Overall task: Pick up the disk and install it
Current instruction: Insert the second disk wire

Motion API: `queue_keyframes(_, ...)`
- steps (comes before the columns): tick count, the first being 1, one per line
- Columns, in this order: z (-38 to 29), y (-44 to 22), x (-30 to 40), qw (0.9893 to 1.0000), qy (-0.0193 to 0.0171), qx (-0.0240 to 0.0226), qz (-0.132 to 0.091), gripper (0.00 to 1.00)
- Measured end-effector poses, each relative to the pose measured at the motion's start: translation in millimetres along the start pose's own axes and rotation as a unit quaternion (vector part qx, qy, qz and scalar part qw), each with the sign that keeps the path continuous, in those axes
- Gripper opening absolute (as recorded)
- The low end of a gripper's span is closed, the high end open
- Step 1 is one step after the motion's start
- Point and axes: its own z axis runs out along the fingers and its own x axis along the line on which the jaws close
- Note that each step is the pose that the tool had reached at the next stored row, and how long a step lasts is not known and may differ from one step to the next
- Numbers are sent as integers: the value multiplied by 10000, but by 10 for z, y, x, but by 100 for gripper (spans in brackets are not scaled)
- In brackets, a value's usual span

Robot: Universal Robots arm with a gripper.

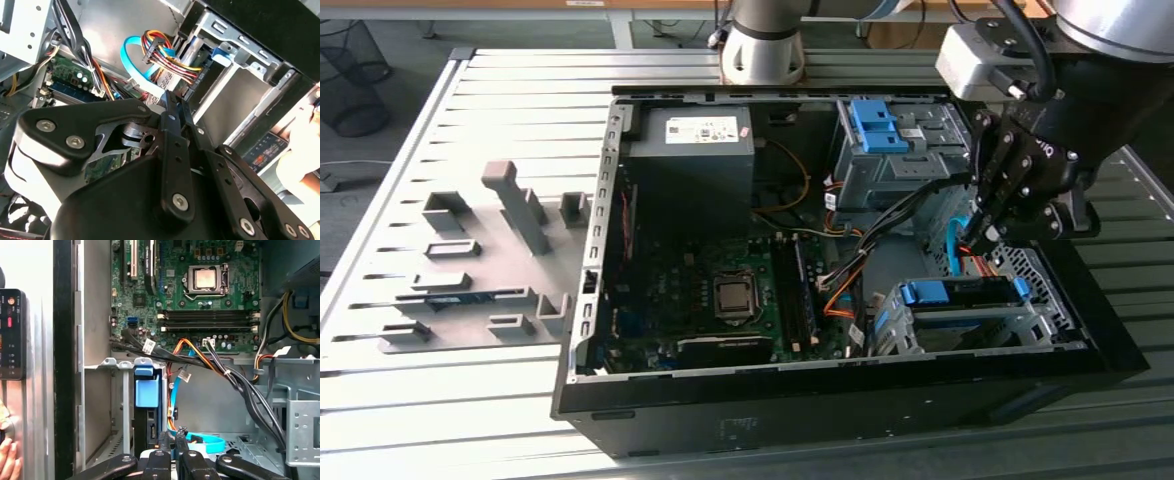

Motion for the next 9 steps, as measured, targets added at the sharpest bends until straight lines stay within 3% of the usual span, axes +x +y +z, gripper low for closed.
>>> queue_keyframes(3,20,20,27,9999,-103,17,1,16)
queue_keyframes(9,66,25,81,9999,-116,90,-21,16)
